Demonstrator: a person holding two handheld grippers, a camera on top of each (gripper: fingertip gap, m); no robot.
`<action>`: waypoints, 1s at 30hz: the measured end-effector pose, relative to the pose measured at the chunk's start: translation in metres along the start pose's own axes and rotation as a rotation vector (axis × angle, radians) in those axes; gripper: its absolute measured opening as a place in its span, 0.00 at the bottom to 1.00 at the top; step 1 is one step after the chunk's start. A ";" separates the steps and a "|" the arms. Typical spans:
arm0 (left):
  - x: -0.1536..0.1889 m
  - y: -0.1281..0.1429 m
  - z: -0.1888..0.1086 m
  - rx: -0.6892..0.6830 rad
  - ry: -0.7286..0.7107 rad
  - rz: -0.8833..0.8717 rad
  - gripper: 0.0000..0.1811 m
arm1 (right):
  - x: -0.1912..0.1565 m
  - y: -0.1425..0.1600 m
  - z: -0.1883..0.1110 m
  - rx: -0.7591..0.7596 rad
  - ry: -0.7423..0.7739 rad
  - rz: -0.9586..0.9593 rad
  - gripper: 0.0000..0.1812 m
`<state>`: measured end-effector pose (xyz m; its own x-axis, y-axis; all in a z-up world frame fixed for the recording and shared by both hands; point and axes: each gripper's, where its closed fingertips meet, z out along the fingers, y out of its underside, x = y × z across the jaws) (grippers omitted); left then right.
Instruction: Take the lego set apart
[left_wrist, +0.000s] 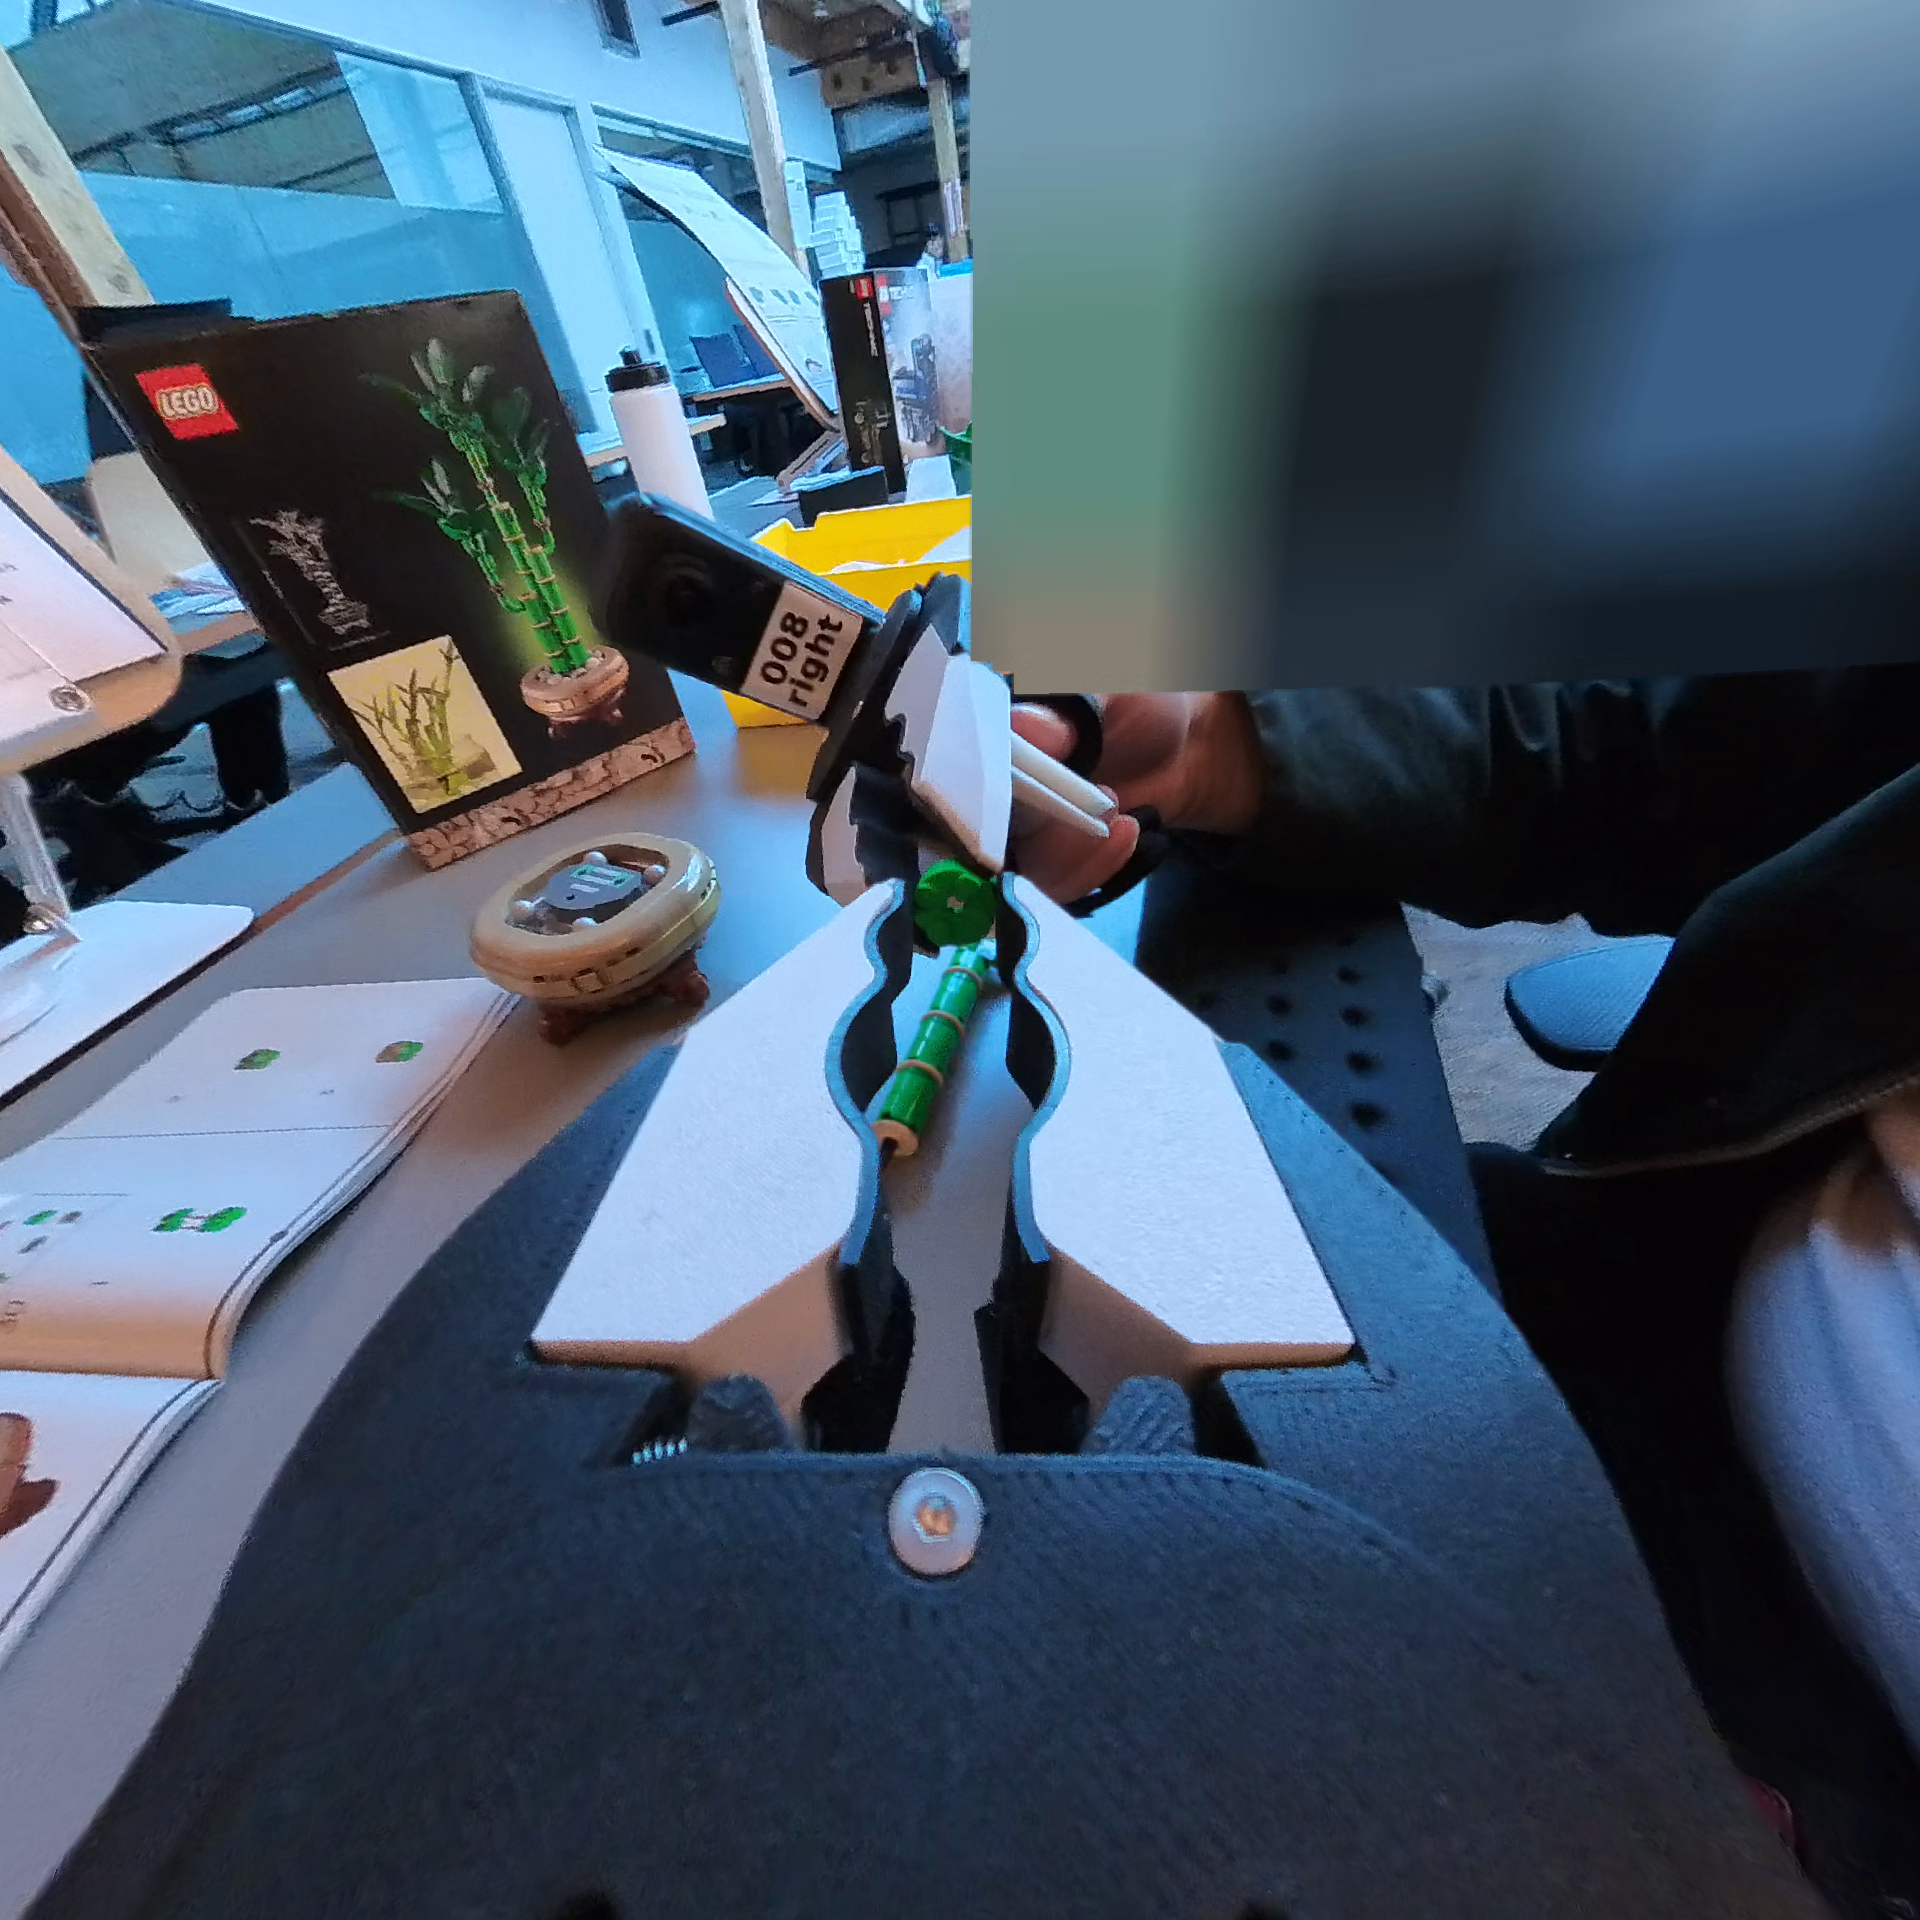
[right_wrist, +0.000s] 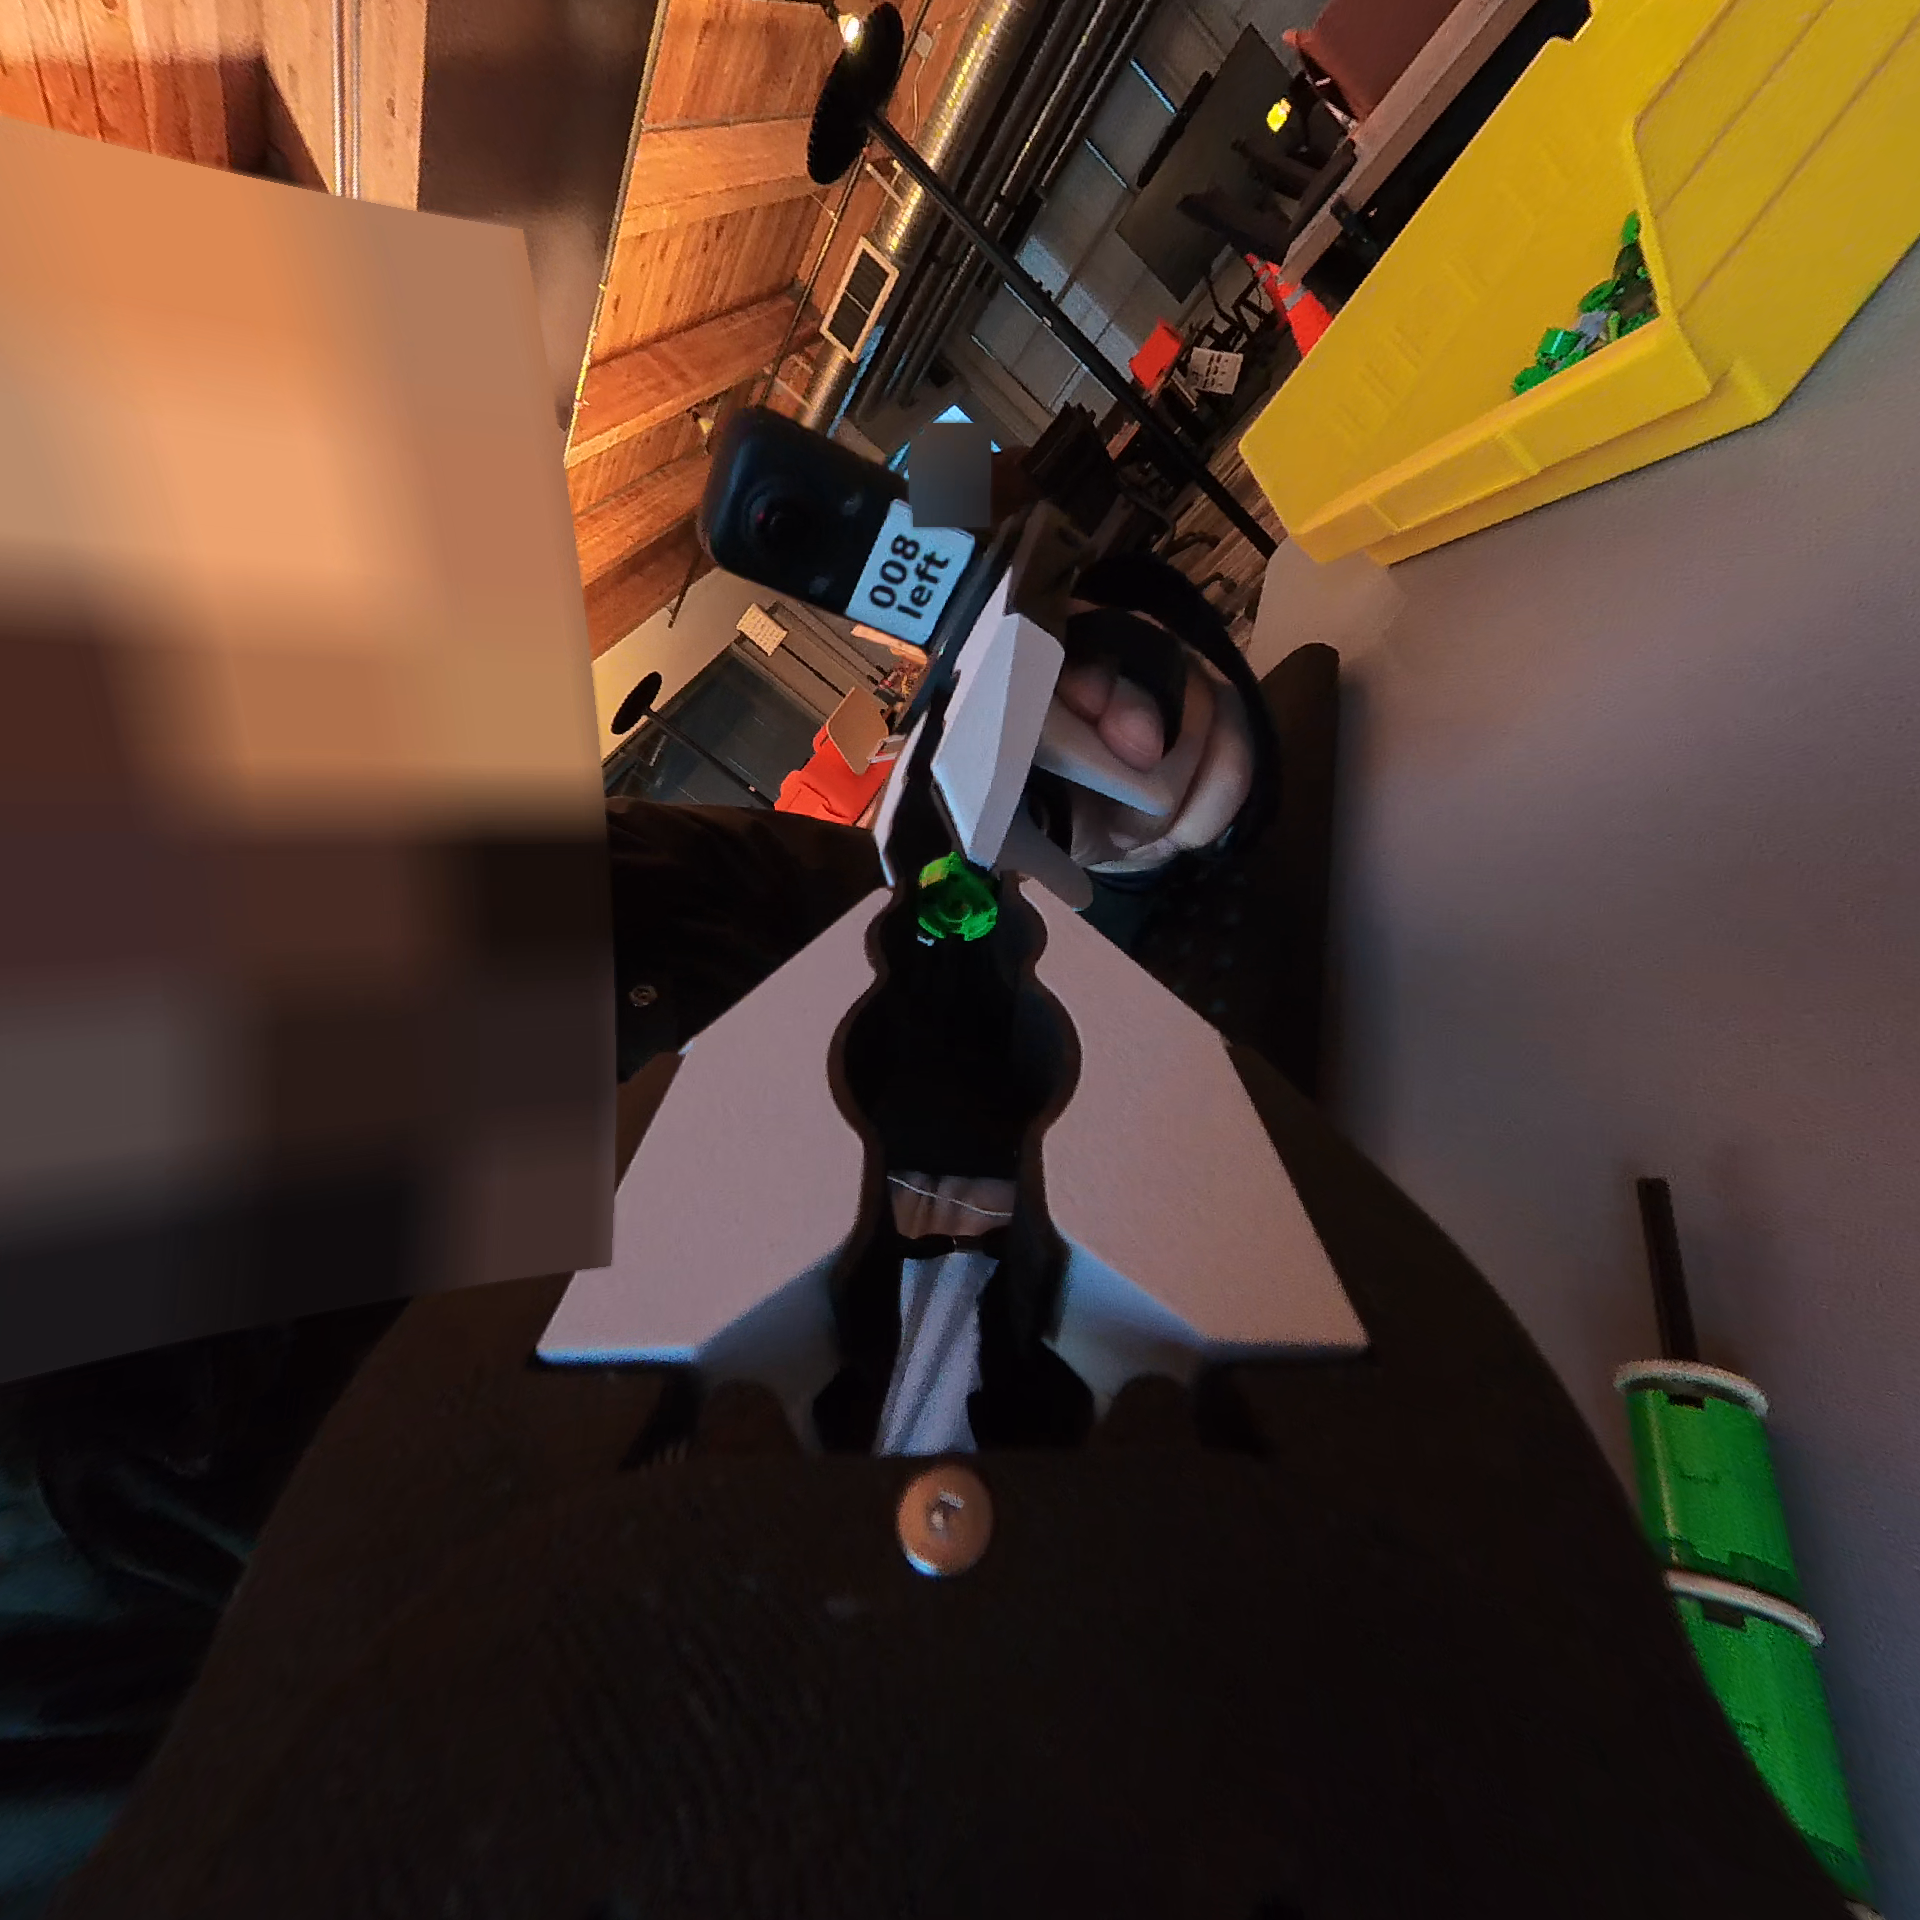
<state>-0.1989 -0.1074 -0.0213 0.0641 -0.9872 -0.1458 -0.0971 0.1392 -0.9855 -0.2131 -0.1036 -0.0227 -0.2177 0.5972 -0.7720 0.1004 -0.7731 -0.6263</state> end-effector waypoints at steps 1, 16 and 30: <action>0.000 0.001 0.000 -0.009 -0.002 0.009 0.07 | 0.001 0.001 0.000 -0.003 0.005 0.000 0.08; 0.004 0.011 -0.002 -0.086 0.028 0.045 0.07 | 0.008 0.009 0.001 -0.036 0.024 0.048 0.08; -0.030 -0.010 -0.069 0.115 -0.102 0.014 0.07 | 0.025 -0.020 -0.030 0.148 0.075 0.059 0.08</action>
<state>-0.2682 -0.0847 -0.0015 0.1648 -0.9730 -0.1615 0.0151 0.1662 -0.9860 -0.1911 -0.0671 -0.0329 -0.1420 0.5601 -0.8161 -0.0349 -0.8268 -0.5614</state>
